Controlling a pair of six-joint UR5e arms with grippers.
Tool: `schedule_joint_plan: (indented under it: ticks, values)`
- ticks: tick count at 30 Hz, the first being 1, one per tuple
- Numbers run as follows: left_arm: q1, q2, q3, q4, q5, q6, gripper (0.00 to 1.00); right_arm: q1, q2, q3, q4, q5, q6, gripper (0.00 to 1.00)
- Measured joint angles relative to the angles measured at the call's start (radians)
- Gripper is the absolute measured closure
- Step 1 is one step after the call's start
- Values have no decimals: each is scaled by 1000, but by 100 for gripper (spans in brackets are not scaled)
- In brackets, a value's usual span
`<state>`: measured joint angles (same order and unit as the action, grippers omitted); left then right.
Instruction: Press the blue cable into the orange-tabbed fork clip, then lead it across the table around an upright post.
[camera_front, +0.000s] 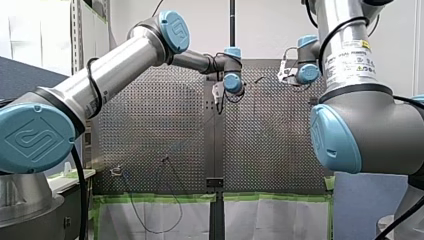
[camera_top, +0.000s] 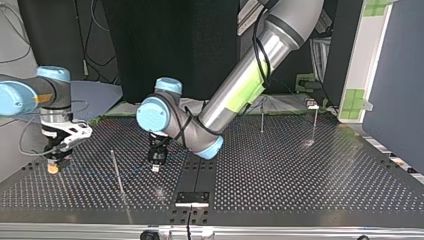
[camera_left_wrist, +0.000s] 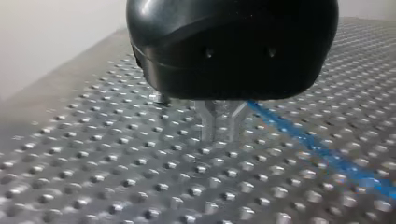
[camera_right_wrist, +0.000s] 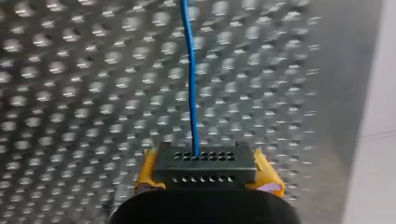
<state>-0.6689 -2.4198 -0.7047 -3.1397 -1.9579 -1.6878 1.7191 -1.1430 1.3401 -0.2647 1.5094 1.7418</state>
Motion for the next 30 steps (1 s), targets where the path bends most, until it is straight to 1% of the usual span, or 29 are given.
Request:
schedule_joint_plan:
  ticks: [1, 2, 3, 4, 5, 7, 9, 13, 17, 25, 28, 30]
  values:
    - [1, 0, -6, 1, 4, 5, 55, 1, 6, 6, 0, 0, 0, 100]
    - [2, 0, -13, 2, 10, 12, 28, 1, 10, 11, -1, 1, -1, 100]
    - [2, 0, -17, 2, 13, 15, 28, 1, 14, 16, -2, 2, -1, 100]
    - [2, 0, -20, 0, 14, 17, 12, 2, 20, 24, -3, 3, -2, 100]
    - [1, 0, -23, -2, 11, 18, 0, 3, 25, 29, -4, 4, -3, 100]
    - [1, 0, -24, -5, 1, 14, 0, 4, 37, 42, -5, 6, -6, 100]
    - [1, 0, -25, -6, -8, -1, 0, 6, 50, 54, -11, 7, -7, 100]
    - [1, 0, -25, -5, -6, -35, 0, 12, 86, 90, -41, 7, -9, 100]
    - [1, 0, -25, -6, -1, -55, 0, 11, 122, 126, -76, 7, -16, 100]
    - [-7, 0, -25, -5, 6, -64, 0, 6, 205, 207, -159, 12, -31, 100]
    - [-10, 0, -25, -5, 5, -64, 0, 5, 236, 228, -191, 23, -31, 100]
    - [-11, 0, -25, -5, 5, -64, 0, 4, 254, 238, -208, 35, -26, 100]
